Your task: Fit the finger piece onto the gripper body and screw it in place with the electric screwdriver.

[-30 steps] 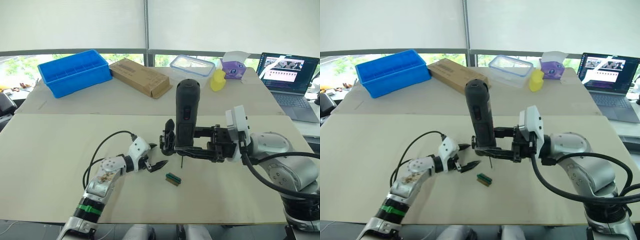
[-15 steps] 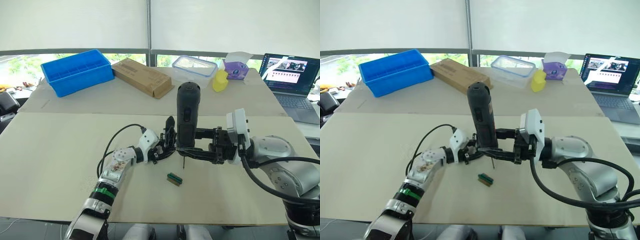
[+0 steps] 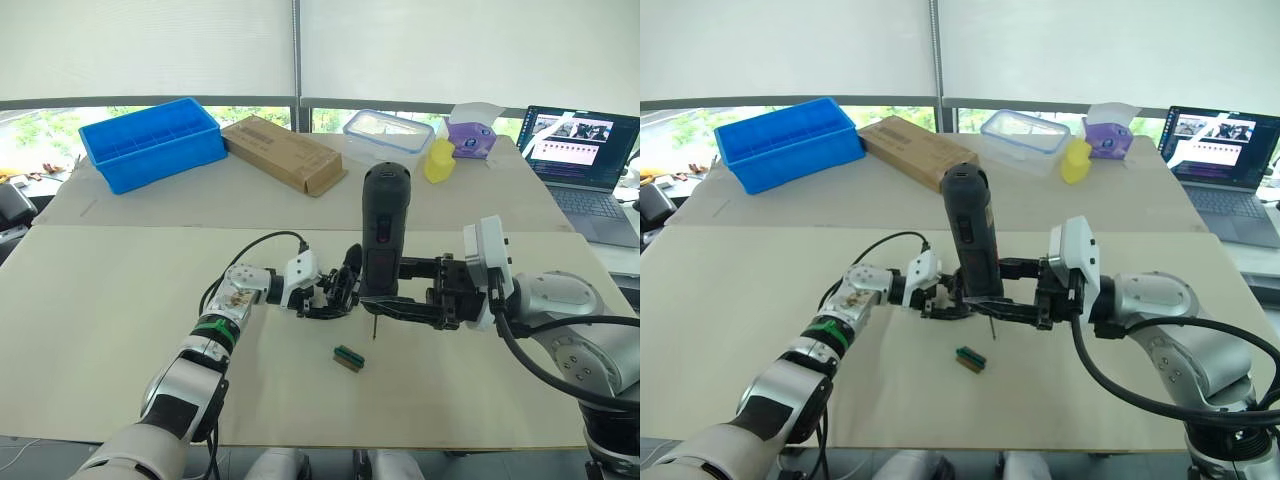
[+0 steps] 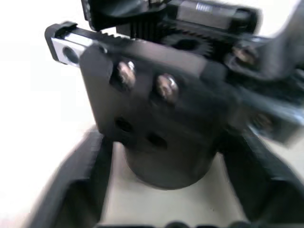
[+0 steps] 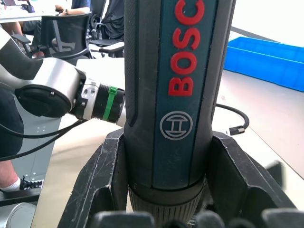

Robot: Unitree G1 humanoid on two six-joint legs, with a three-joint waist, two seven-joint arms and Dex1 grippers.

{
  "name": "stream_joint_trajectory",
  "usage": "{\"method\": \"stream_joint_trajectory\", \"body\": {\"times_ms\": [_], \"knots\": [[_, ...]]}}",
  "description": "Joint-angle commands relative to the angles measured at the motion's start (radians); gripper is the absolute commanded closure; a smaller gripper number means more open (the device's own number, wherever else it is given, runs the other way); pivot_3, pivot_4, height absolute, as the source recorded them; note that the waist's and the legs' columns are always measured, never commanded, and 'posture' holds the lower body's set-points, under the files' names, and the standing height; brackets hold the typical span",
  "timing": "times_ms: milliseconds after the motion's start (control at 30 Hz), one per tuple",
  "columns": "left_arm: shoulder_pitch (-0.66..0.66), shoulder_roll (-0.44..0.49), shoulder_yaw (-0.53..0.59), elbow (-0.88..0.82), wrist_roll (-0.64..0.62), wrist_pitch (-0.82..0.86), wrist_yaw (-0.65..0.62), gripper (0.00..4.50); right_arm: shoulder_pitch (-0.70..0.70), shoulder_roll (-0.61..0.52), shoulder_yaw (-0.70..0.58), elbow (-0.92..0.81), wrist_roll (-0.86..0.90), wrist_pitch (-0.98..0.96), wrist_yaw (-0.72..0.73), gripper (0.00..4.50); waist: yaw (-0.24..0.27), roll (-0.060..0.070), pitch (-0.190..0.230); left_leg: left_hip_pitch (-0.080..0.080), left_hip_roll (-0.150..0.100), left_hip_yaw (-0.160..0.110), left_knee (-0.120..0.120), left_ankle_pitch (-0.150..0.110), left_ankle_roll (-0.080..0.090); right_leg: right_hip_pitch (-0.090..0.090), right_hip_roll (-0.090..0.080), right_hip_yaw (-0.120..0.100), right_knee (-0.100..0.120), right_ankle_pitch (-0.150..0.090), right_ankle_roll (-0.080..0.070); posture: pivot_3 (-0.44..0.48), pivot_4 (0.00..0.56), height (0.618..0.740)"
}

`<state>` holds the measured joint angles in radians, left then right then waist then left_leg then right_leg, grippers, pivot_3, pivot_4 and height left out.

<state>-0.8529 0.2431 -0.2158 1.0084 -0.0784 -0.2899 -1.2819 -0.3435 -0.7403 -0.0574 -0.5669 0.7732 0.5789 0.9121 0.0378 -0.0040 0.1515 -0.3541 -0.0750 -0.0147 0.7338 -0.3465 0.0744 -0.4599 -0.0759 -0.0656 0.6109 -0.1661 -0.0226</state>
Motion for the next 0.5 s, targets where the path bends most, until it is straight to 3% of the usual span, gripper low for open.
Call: {"method": "stream_joint_trajectory", "body": {"times_ms": [33,300,500], "knots": [[0.030,0.020,0.029,-0.063,-0.009,0.013,0.004,0.00,-0.034,-0.002,-0.039,-0.055,0.050,0.004,-0.013,2.58,-0.001,0.000,0.000,0.000,0.000,0.000,0.000,0.000,0.000,0.000,0.000,0.000,0.000,0.000,0.000,0.000,0.150,0.740],[0.330,0.036,0.051,-0.582,-0.071,0.288,0.141,0.00,-0.059,0.021,-0.023,-0.063,0.076,0.018,-0.044,2.58,-0.008,0.000,0.000,0.000,0.001,0.000,0.000,0.000,0.000,0.000,0.000,0.001,0.000,0.000,0.000,0.000,0.150,0.740],[0.413,0.000,0.055,-0.722,-0.030,0.353,0.338,0.00,-0.092,0.034,-0.004,-0.045,0.065,0.019,-0.035,2.58,0.002,0.000,0.000,0.001,0.001,0.000,0.000,0.000,0.000,0.000,0.000,0.001,0.000,0.000,0.000,0.000,0.150,0.740]]}}
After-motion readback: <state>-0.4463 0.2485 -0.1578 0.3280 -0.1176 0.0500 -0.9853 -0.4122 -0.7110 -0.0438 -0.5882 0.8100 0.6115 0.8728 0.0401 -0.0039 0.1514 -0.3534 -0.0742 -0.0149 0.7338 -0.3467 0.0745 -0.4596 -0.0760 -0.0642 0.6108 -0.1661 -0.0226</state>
